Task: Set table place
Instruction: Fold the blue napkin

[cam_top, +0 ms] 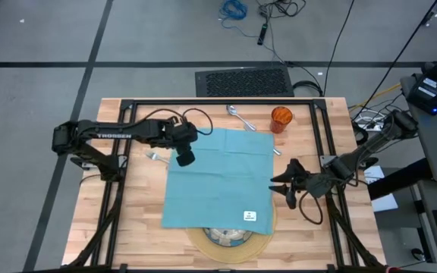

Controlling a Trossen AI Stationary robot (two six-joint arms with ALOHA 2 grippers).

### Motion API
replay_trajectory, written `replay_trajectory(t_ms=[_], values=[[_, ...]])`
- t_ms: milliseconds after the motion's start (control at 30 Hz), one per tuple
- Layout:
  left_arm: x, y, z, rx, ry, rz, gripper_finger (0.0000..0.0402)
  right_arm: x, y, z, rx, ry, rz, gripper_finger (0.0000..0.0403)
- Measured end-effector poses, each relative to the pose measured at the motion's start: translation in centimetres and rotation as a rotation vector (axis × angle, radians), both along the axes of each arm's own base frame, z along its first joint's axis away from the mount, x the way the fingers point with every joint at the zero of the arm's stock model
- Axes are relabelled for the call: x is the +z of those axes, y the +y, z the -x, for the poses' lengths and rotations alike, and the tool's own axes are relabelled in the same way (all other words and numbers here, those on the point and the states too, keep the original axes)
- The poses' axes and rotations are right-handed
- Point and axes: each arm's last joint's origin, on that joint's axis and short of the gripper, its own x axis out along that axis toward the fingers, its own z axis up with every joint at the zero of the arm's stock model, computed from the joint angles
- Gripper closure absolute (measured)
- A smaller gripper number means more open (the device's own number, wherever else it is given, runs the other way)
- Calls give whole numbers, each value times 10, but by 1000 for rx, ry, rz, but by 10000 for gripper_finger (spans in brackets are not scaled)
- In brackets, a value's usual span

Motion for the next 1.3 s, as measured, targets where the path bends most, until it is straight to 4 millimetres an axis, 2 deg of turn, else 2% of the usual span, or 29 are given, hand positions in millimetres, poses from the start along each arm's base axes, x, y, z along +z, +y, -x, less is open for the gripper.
replay_trajectory(t_ms=[333,500,600,733,767,833,900,1033,1200,1300], values=[[0,-1,0,-19,2,30,278,1,1,-1,4,-10,-19,255],[2,-1,-6,-24,-74,45,278,1,8,-5,129,5,-91,255],[6,9,-17,-107,-114,2,278,-1,10,-11,236,17,-93,255],[-1,31,-21,-251,77,-12,278,-3,7,-20,271,21,-123,255],[-2,40,-22,-220,112,-7,278,-4,5,-24,251,14,-132,255],[-7,67,-24,-28,153,-11,278,-6,-1,-31,193,5,-153,255],[-12,94,-28,143,105,35,278,-9,-8,-39,136,4,-152,255],[-15,129,-42,286,-61,237,278,-10,-26,-58,81,47,-153,255],[-16,148,-67,433,-147,339,278,-7,-32,-84,117,89,-116,255],[-17,142,-88,480,-182,413,279,-6,-29,-99,166,127,-62,255]])
